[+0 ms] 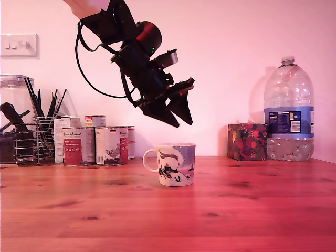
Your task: Pick up the coffee capsules from the table one by one and drop them inside the nearest coffee cup
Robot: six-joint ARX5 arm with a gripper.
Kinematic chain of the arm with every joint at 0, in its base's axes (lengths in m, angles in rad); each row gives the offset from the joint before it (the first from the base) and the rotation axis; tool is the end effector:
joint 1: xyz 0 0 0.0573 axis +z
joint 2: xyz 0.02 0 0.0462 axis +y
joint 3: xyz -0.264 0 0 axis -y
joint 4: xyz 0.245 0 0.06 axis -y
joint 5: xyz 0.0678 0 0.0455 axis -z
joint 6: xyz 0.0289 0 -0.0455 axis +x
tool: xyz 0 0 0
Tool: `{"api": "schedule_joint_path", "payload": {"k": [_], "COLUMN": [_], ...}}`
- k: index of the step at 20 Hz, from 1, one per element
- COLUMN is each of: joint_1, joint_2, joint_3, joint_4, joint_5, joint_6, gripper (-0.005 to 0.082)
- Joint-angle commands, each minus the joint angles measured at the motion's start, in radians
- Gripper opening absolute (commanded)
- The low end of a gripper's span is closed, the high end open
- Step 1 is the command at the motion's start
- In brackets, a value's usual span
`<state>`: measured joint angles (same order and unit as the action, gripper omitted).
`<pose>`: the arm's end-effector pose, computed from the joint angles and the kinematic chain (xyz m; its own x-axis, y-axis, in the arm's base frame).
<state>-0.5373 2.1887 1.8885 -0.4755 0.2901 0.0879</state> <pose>0.4192 -0.2594 0.2367 0.4413 -0.5959 -0.6710 0.7161 0.6844 -0.1368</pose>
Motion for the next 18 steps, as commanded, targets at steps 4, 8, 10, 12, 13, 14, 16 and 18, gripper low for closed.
{"api": "schedule_joint_path", "payload": {"k": [4,8,10,12,13,14,16,18], "joint_1": [-0.009,-0.007,0.002,0.014,0.023,0.034,0.054,0.073], "joint_2": [-0.098,-0.274,-0.377,-0.481,-0.532,-0.583,-0.673,-0.762], "joint_3": [-0.153,-0.407,-0.544,-0.672,-0.733,-0.793,-0.893,-0.979], "joint_4": [0.139,0.323,0.393,0.436,0.460,0.482,0.512,0.516], "joint_5": [0.004,-0.011,-0.027,-0.045,-0.054,-0.062,-0.082,-0.107], "joint_6": [0.010,-0.010,-0.010,-0.010,-0.010,-0.032,-0.036,-0.036], "gripper": [0.0214,0.0212,0.0183,0.0145,0.0118,0.0076,-0.0015,-0.0024]}}
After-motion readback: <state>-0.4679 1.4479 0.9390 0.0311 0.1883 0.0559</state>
